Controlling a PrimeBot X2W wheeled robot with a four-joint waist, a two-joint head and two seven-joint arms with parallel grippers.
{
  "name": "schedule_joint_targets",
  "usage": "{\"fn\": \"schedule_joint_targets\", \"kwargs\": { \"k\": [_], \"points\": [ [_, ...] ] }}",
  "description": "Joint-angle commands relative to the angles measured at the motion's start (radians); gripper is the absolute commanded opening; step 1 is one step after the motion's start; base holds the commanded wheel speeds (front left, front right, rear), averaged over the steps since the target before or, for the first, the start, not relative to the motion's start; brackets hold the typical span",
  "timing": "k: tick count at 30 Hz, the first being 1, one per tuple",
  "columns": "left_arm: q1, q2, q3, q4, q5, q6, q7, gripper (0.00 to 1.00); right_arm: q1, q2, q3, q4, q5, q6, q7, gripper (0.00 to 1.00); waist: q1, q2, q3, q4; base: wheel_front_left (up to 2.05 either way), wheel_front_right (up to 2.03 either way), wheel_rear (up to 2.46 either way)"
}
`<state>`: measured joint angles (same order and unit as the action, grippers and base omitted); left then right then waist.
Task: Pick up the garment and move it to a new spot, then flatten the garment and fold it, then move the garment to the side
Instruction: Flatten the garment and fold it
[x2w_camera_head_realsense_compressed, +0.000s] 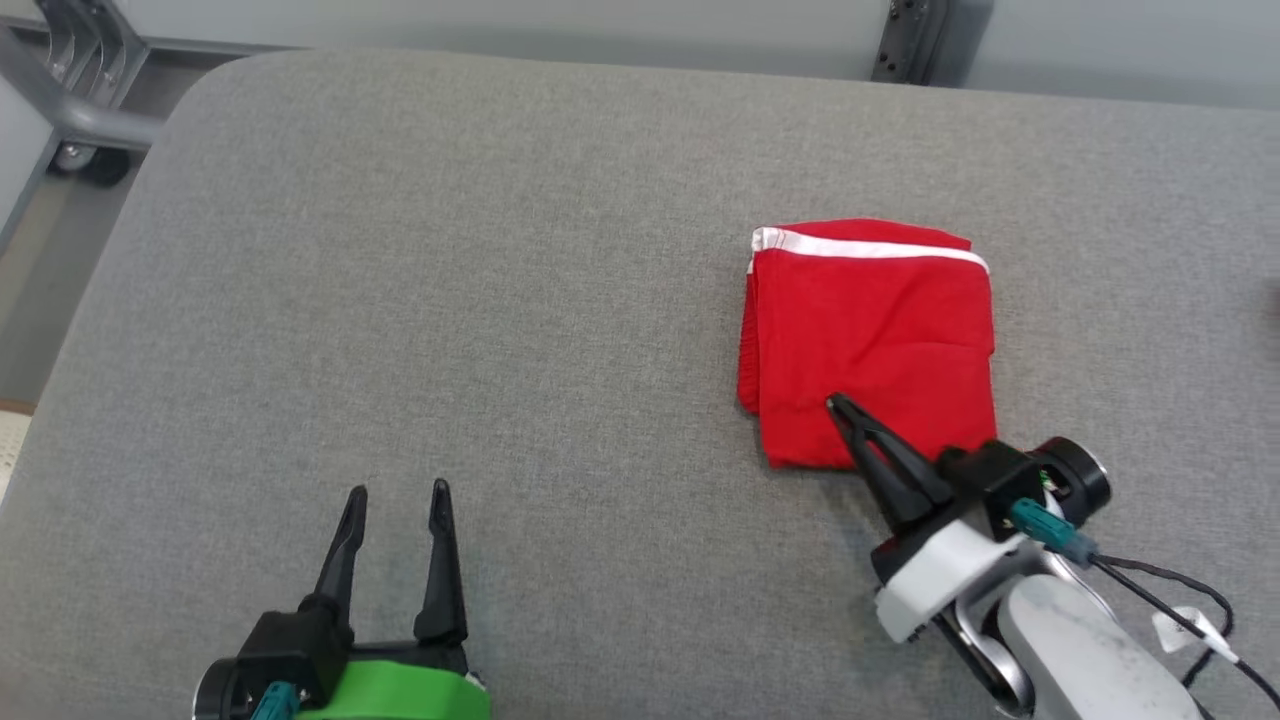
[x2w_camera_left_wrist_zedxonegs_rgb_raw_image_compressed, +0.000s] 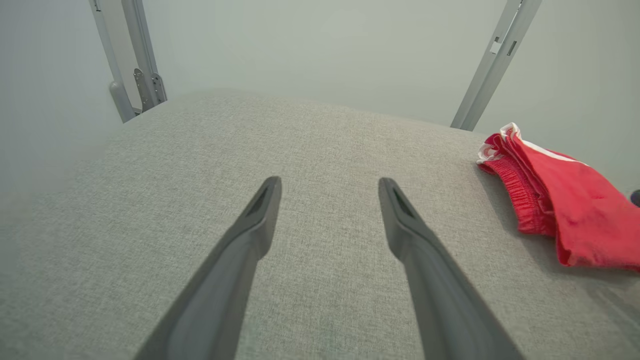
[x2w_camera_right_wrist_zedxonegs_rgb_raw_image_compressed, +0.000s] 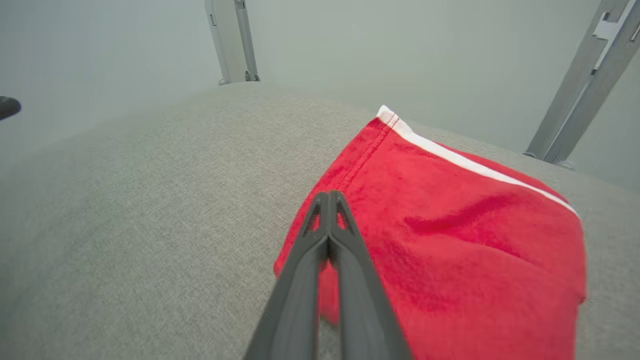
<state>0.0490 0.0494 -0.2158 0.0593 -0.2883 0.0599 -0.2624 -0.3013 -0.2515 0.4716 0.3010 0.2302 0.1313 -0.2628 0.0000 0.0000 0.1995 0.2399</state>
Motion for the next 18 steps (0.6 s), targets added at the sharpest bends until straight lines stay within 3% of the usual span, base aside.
{"fn": "schedule_joint_targets", "kwargs": {
  "k": [1,2,3,4,12,18],
  "points": [
    [0.025,0.002,0.019,-0.003,0.018,-0.007,-0.003,1.0,0.046,-0.01,-0.038,-0.028,-0.014,-0.001,-0.002,0.11,0.0,0.0,-0.076,-0.056,0.0,0.0,0.0],
    [0.04,0.002,0.032,-0.003,0.021,-0.01,-0.003,1.0,0.074,-0.012,-0.075,-0.054,-0.022,-0.001,-0.002,0.44,0.0,0.0,-0.092,-0.067,0.0,0.0,0.0],
    [0.052,0.002,0.043,-0.004,0.023,-0.012,-0.003,1.0,0.098,-0.015,-0.103,-0.075,-0.03,-0.001,-0.002,0.63,0.0,0.0,-0.107,-0.077,0.0,0.0,0.0],
    [0.066,0.003,0.057,-0.007,0.027,-0.015,-0.003,1.0,0.129,-0.016,-0.143,-0.104,-0.035,-0.001,-0.002,1.0,0.0,0.0,-0.125,-0.09,0.0,0.0,0.0],
    [0.122,0.002,0.101,-0.007,0.051,-0.049,-0.003,1.0,0.343,0.006,-0.448,-0.242,-0.062,-0.001,-0.002,1.0,0.0,0.0,-0.208,-0.141,0.0,0.0,0.0],
    [0.114,0.002,0.099,0.006,0.064,-0.081,-0.003,1.0,0.414,0.041,-0.552,-0.216,-0.074,-0.001,-0.002,1.0,0.0,0.0,-0.227,-0.183,0.0,0.0,0.0]
  ]
}}
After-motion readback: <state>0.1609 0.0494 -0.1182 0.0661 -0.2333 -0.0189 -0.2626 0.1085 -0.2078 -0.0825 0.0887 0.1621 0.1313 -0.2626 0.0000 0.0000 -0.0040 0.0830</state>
